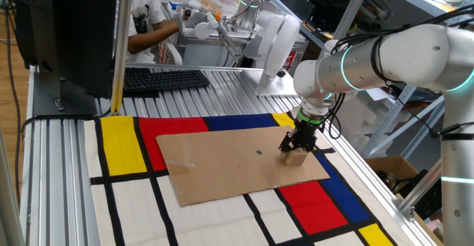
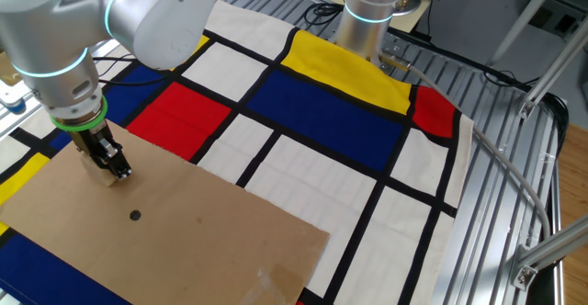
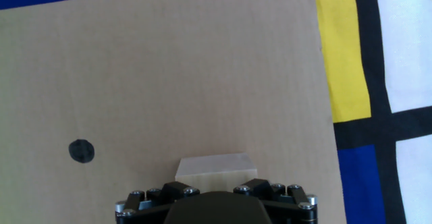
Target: Hold a small block with the gripper and sweep it from left to right on the table
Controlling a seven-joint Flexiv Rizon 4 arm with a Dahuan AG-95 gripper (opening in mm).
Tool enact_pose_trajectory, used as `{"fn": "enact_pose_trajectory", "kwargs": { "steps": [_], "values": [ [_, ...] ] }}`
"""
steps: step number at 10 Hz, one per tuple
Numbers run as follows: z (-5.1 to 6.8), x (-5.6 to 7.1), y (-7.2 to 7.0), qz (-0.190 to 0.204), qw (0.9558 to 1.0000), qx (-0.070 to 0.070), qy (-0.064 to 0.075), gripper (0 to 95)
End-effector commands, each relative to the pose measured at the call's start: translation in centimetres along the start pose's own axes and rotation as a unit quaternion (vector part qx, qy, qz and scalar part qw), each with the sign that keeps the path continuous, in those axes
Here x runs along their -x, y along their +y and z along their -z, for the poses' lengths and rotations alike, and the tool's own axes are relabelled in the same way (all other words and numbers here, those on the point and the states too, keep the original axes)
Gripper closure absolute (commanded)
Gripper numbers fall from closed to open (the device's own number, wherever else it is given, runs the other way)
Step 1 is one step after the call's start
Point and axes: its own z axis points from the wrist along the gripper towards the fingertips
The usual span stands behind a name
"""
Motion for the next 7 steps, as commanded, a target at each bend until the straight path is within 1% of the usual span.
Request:
{"fn": "enact_pose_trajectory", "kwargs": {
  "steps": [1,3,4,7],
  "values": [
    [0.01,0.04,0.01,0.002,1.0000,0.000,0.001,19.0],
    [-0.02,0.05,0.00,0.006,1.0000,0.001,0.000,19.0],
    [-0.12,0.07,-0.01,0.007,1.0000,0.002,0.000,38.0],
    [-0.07,0.12,-0.04,0.011,0.9999,0.001,0.000,38.0]
  ]
}}
